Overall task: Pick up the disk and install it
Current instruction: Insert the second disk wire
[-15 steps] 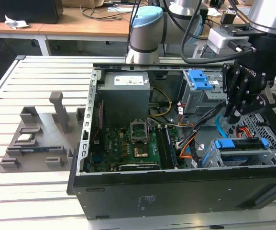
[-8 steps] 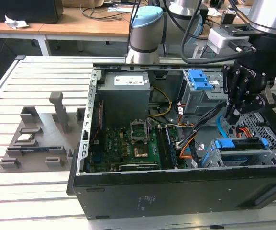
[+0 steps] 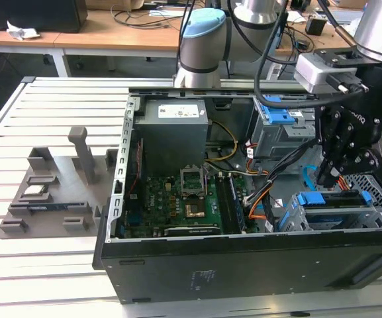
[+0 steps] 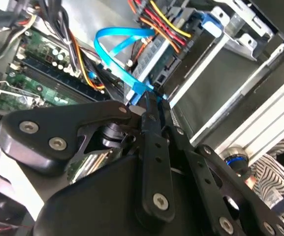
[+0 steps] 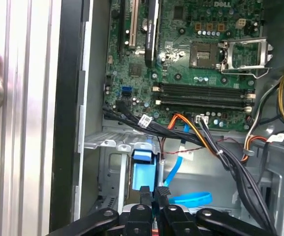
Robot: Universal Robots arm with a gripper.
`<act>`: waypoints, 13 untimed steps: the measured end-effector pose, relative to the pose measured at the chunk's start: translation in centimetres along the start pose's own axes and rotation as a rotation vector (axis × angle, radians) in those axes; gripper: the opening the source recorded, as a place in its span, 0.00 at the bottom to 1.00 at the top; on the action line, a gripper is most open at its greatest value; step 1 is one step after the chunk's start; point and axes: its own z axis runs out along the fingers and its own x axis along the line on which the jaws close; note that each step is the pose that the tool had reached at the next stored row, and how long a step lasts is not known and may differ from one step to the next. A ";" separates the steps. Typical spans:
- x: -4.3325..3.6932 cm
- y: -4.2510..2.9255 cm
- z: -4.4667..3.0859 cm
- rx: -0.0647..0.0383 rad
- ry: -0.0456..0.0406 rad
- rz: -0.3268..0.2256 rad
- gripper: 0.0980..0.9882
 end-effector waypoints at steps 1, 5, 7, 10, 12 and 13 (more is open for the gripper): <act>0.01 -0.17 0.18 0.000 0.0003 0.000 0.07; 0.01 -1.18 1.26 -0.001 0.0001 0.000 0.07; 0.01 -1.48 1.52 -0.002 0.0001 0.000 0.07; 0.02 -1.71 1.58 -0.002 -0.0002 0.000 0.07; 0.03 -1.92 1.64 -0.002 -0.0003 0.000 0.07; 0.04 -2.07 1.71 -0.002 -0.0003 0.000 0.07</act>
